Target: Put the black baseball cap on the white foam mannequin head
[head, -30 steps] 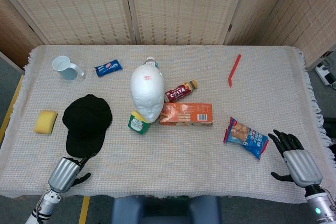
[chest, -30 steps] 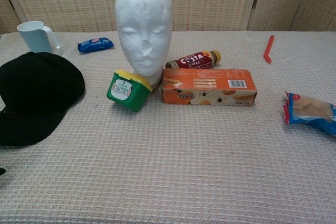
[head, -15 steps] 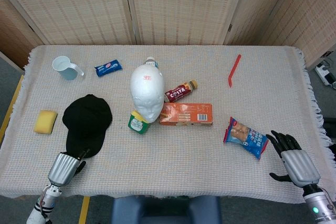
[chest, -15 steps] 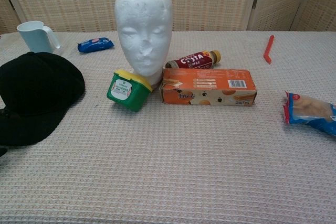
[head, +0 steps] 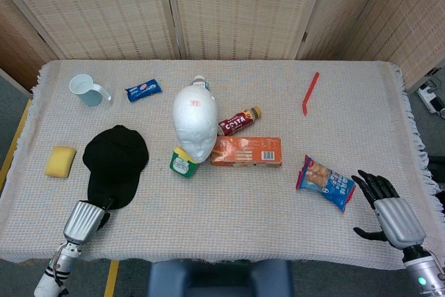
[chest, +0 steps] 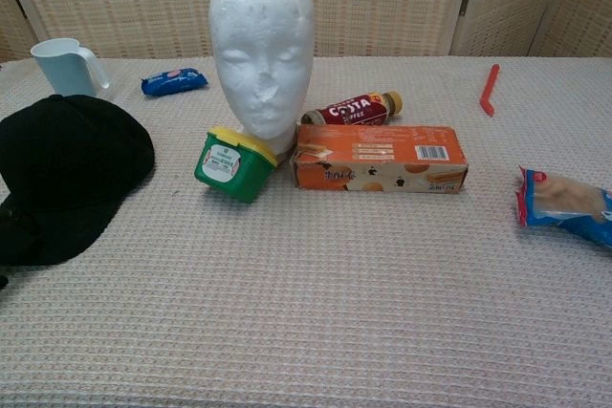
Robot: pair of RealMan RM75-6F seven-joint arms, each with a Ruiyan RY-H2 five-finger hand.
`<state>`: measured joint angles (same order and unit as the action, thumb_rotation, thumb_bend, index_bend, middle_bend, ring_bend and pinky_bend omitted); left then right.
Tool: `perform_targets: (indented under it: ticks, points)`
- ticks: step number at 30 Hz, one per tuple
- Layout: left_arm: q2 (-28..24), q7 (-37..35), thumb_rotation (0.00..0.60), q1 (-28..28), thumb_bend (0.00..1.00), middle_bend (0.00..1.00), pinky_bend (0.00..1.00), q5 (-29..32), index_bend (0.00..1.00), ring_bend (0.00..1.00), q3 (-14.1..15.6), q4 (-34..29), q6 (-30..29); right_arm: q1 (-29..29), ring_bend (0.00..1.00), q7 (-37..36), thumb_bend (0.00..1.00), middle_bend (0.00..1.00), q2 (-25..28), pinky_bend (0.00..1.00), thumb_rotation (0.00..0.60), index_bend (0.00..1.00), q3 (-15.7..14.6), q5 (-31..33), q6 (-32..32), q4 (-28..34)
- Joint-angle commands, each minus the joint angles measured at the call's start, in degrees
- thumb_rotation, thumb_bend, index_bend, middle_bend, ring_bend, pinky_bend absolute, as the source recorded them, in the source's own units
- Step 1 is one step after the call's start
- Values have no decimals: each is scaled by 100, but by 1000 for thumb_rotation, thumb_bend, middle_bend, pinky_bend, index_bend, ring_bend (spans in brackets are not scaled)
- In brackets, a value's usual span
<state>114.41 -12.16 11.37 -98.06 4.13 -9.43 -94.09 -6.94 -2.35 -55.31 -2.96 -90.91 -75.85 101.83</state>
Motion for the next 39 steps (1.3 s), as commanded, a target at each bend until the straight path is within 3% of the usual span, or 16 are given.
perform_targets:
  ticks: [1, 11, 30, 39]
  points:
    - [13, 50, 600, 41, 322, 1000, 1000, 23, 385, 1000, 13, 60, 16, -13, 0, -33, 35, 0, 41, 0, 600, 0, -40, -34, 46, 3]
    - [-2, 161, 600, 198, 323, 1000, 1000, 88, 389, 1000, 70, 198, 284, 1, 0, -56, 34, 0, 116, 0, 600, 0, -75, -84, 22, 55]
    - [51, 249, 600, 469, 340, 1000, 1000, 390, 400, 1000, -88, 295, 528, -70, 0, 32, 39, 0, 160, 0, 600, 0, -121, -6, 242, 112]
    - [85, 104, 600, 540, 377, 1000, 1000, 556, 522, 1000, -218, 223, 379, -109, 0, 49, 39, 0, 150, 0, 600, 0, -128, 21, 325, 107]
